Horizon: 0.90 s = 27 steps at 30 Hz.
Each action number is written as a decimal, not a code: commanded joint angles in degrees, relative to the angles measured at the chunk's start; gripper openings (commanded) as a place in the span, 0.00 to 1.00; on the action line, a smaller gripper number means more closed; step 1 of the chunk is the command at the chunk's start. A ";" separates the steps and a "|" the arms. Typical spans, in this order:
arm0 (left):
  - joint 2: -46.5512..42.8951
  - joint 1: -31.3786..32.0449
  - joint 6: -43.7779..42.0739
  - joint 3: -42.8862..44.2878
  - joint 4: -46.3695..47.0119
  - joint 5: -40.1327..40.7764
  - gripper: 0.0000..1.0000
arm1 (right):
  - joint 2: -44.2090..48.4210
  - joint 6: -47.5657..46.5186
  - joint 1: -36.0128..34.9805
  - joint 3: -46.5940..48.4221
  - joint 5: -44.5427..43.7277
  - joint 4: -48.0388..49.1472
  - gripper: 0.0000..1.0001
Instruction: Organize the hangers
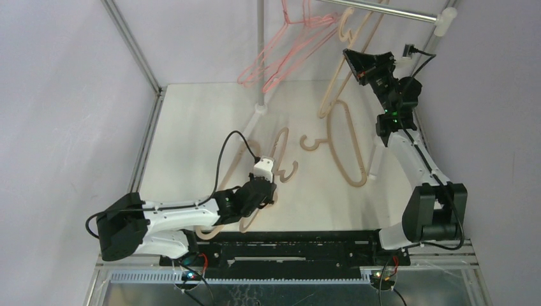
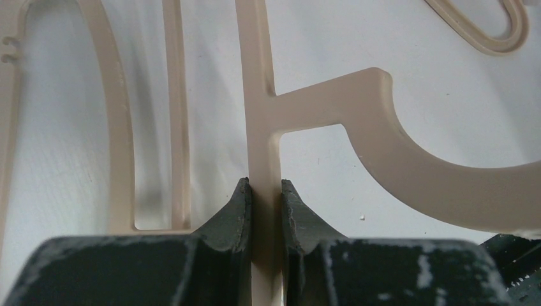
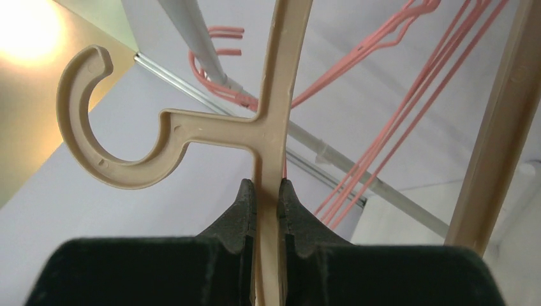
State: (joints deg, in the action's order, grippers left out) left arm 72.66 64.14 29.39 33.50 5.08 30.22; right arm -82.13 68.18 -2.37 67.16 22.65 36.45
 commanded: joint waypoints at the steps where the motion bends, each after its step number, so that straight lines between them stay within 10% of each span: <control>1: -0.50 -1.06 -1.44 -1.28 3.11 -0.16 0.00 | -2.59 3.52 -1.15 5.45 -3.85 8.76 0.05; 27: -3.88 -3.01 -0.73 -3.85 3.05 -0.89 0.00 | -15.18 8.61 -1.79 14.19 -13.42 6.56 0.07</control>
State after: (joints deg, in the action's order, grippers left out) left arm 70.48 61.58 29.43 30.02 5.72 29.19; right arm -96.88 74.56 -4.78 78.39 10.90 41.30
